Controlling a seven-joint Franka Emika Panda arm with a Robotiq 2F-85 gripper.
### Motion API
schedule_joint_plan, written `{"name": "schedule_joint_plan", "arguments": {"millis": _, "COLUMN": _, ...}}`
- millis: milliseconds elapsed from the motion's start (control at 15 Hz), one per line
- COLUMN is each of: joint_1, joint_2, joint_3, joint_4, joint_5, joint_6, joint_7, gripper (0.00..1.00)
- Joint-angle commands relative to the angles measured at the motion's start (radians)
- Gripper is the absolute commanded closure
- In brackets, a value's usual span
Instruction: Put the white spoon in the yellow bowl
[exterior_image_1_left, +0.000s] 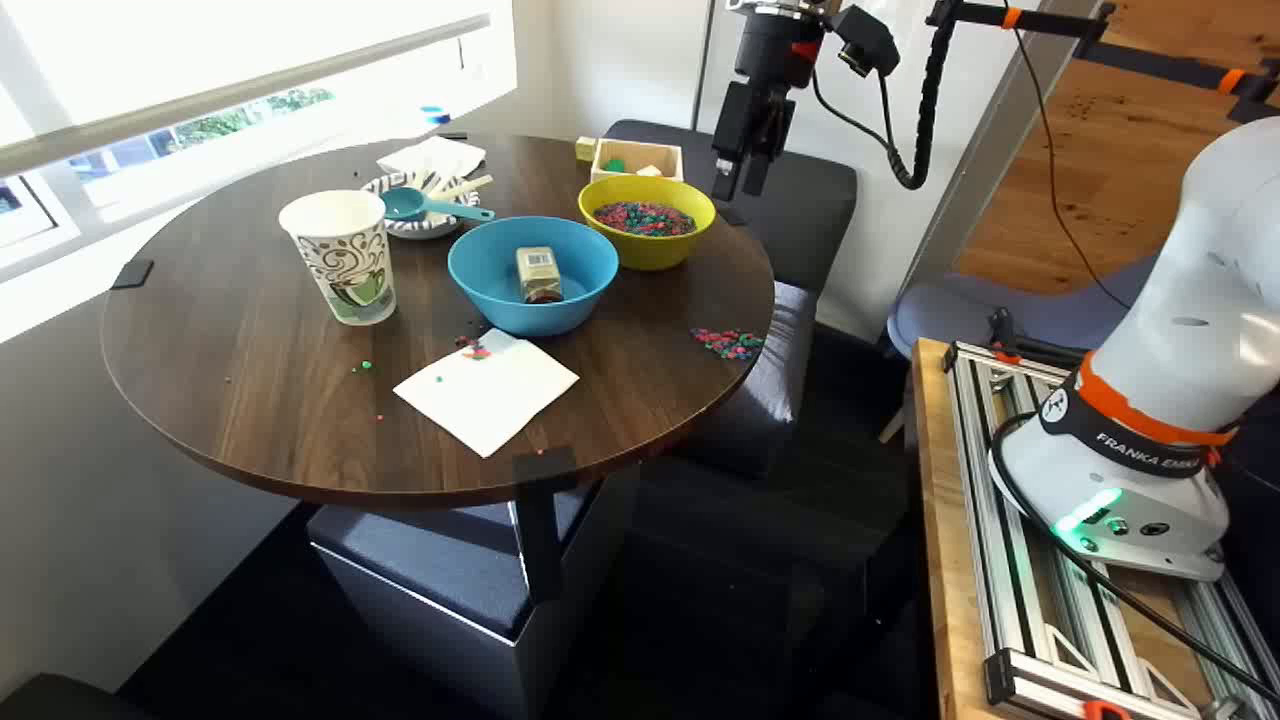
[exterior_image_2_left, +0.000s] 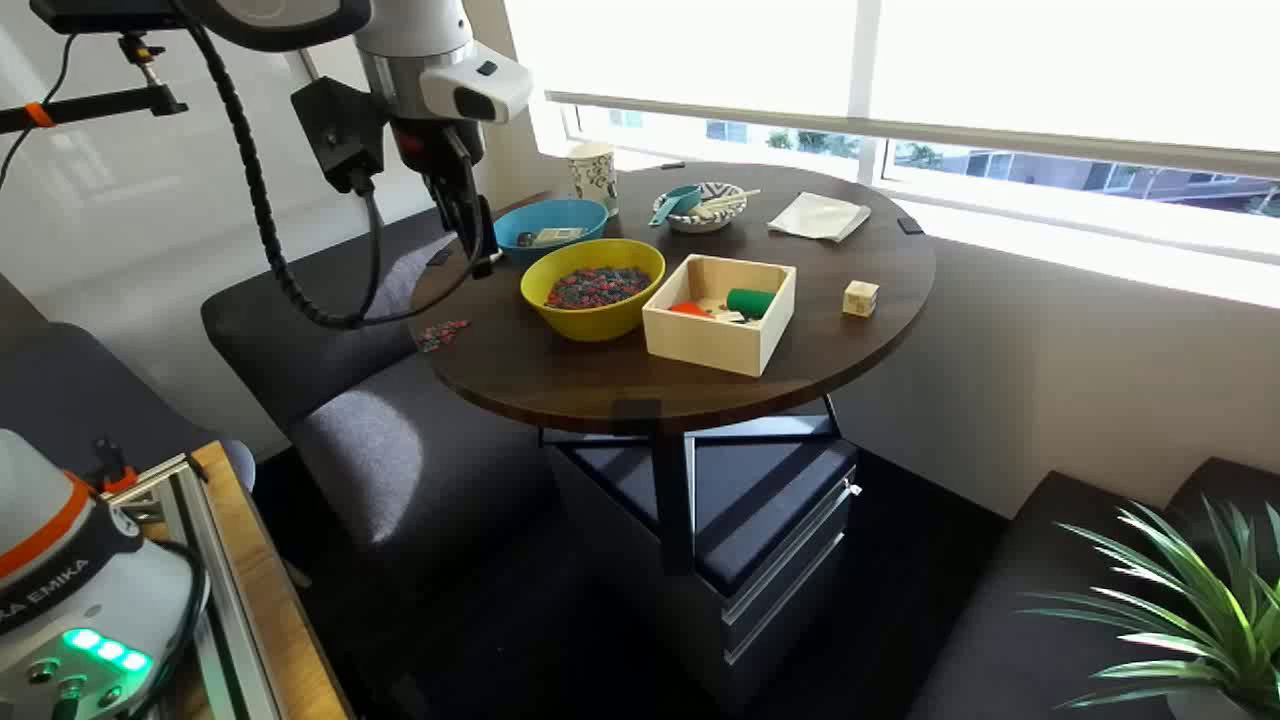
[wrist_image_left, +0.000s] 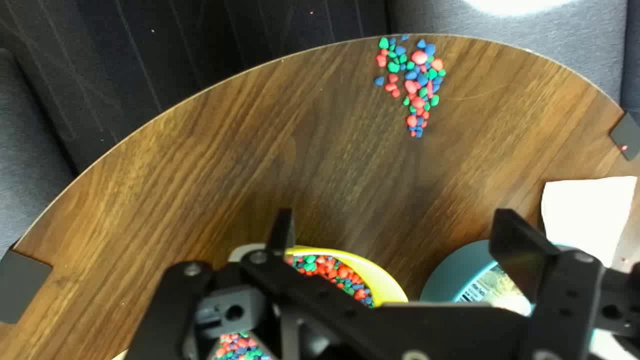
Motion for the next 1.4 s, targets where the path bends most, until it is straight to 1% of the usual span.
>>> {"name": "schedule_joint_plan", "arguments": {"millis": 0, "joint_1": -0.027, "joint_2": 0.002, "joint_3": 0.025, "joint_4": 0.002, "joint_5": 0.008, "joint_6": -0.004, "joint_7": -0.006, "gripper": 0.00}}
{"name": "schedule_joint_plan", "arguments": {"millis": 467, "joint_1": -0.027, "joint_2": 0.002, "joint_3": 0.025, "joint_4": 0.002, "joint_5": 0.008, "joint_6": -0.004, "joint_7": -0.006, "gripper": 0.00}}
{"name": "schedule_joint_plan", "arguments": {"millis": 533, "joint_1": -0.019, "joint_2": 0.002, "joint_3": 0.021, "joint_4": 0.005, "joint_5": 0.043, "joint_6": 0.004, "joint_7": -0.009, "gripper": 0.00}}
{"name": "schedule_joint_plan", "arguments": {"millis": 667, "joint_1": -0.023, "joint_2": 0.002, "joint_3": 0.016, "joint_4": 0.020, "joint_5": 0.123, "joint_6": 0.055, "joint_7": 0.038, "gripper": 0.00}}
{"name": "schedule_joint_plan", "arguments": {"millis": 1000, "joint_1": -0.039, "joint_2": 0.038, "joint_3": 0.003, "joint_4": 0.146, "joint_5": 0.284, "joint_6": 0.137, "joint_7": 0.100, "gripper": 0.00}}
{"name": "schedule_joint_plan", "arguments": {"millis": 1067, "joint_1": -0.036, "joint_2": 0.048, "joint_3": -0.004, "joint_4": 0.176, "joint_5": 0.333, "joint_6": 0.147, "joint_7": 0.103, "gripper": 0.00}}
{"name": "schedule_joint_plan", "arguments": {"millis": 1133, "joint_1": -0.021, "joint_2": 0.047, "joint_3": -0.020, "joint_4": 0.199, "joint_5": 0.410, "joint_6": 0.136, "joint_7": 0.063, "gripper": 0.00}}
{"name": "schedule_joint_plan", "arguments": {"millis": 1200, "joint_1": -0.050, "joint_2": 0.015, "joint_3": 0.010, "joint_4": 0.149, "joint_5": 0.317, "joint_6": 0.130, "joint_7": 0.080, "gripper": 0.00}}
{"name": "schedule_joint_plan", "arguments": {"millis": 1333, "joint_1": -0.053, "joint_2": 0.018, "joint_3": 0.011, "joint_4": 0.168, "joint_5": 0.327, "joint_6": 0.130, "joint_7": 0.077, "gripper": 0.00}}
